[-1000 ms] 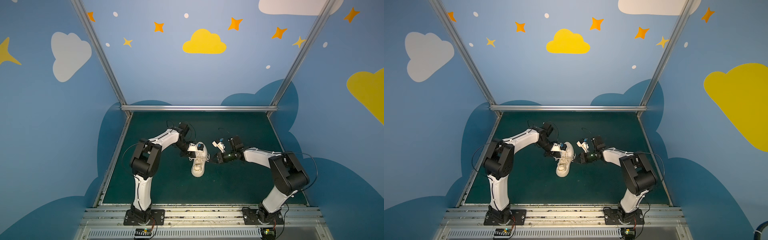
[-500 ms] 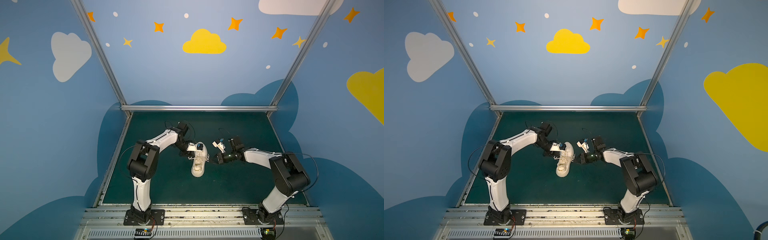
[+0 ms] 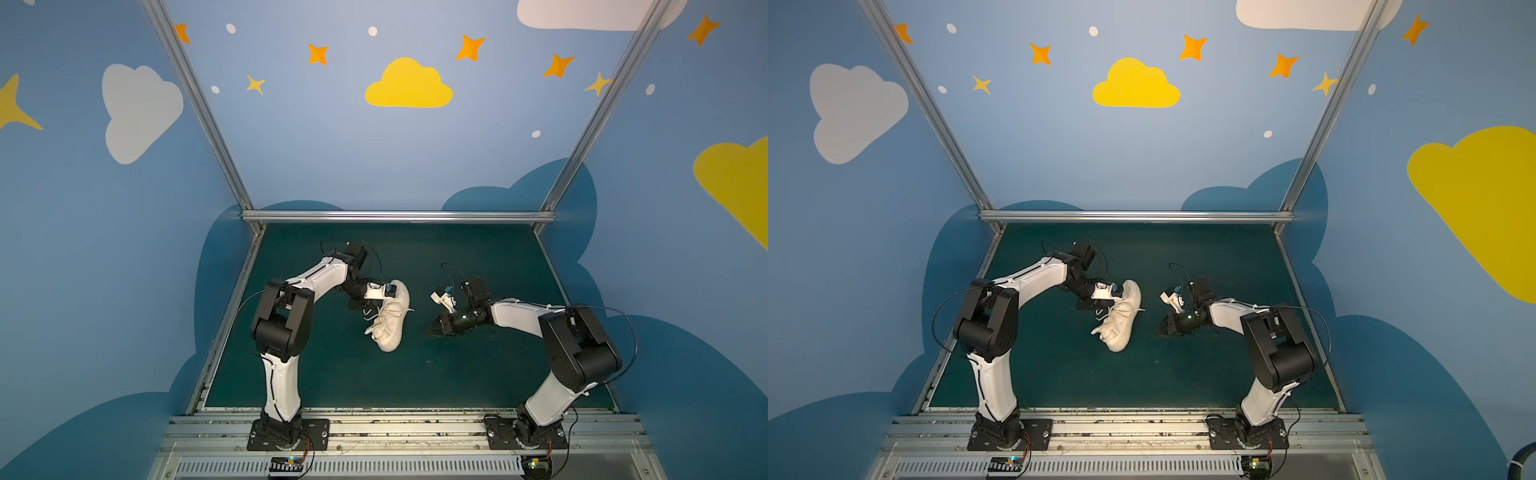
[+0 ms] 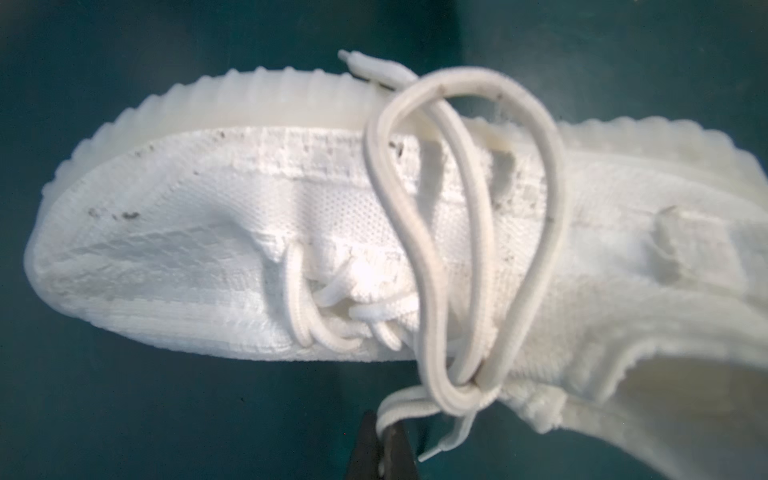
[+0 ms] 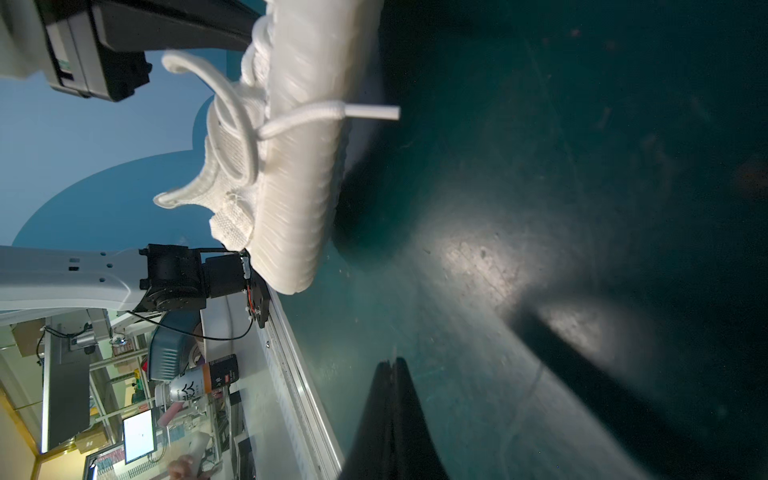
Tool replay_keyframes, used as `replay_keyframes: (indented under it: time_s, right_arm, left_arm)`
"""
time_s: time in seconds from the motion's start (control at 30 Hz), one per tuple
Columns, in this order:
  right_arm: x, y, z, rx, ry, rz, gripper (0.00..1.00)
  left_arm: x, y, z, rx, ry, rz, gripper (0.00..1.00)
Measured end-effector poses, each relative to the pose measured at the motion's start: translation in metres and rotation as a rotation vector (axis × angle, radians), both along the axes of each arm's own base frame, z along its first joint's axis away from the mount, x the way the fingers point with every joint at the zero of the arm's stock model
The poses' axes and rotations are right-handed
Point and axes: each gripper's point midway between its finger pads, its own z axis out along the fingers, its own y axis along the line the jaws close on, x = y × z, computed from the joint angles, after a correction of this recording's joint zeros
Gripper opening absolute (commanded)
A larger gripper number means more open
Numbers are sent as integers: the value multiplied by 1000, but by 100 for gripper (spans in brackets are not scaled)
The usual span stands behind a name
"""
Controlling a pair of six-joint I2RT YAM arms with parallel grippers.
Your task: Tie the shoes
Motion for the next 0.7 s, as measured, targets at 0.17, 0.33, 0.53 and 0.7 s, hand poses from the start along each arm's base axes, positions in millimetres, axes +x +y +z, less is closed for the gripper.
replay_keyframes:
  time_s: [0.17,0.33,0.53,0.7]
  right_arm:
    - [3,1,5,4,3,-2,9]
    - [10,2,15,12,-9,-10,22]
    - [8,-3,35,4,-7,-35,57]
    - [14,-21,68,-55,-110,-111,87]
  left_arm:
    - [-9,-12,11,-33,2,-33,32]
    - [-13,-21,31,-84,-22,-41,54]
    - [-11,-23,68,-139,-62,32,84]
    - [-18,-11,100,-270,-43,292,100]
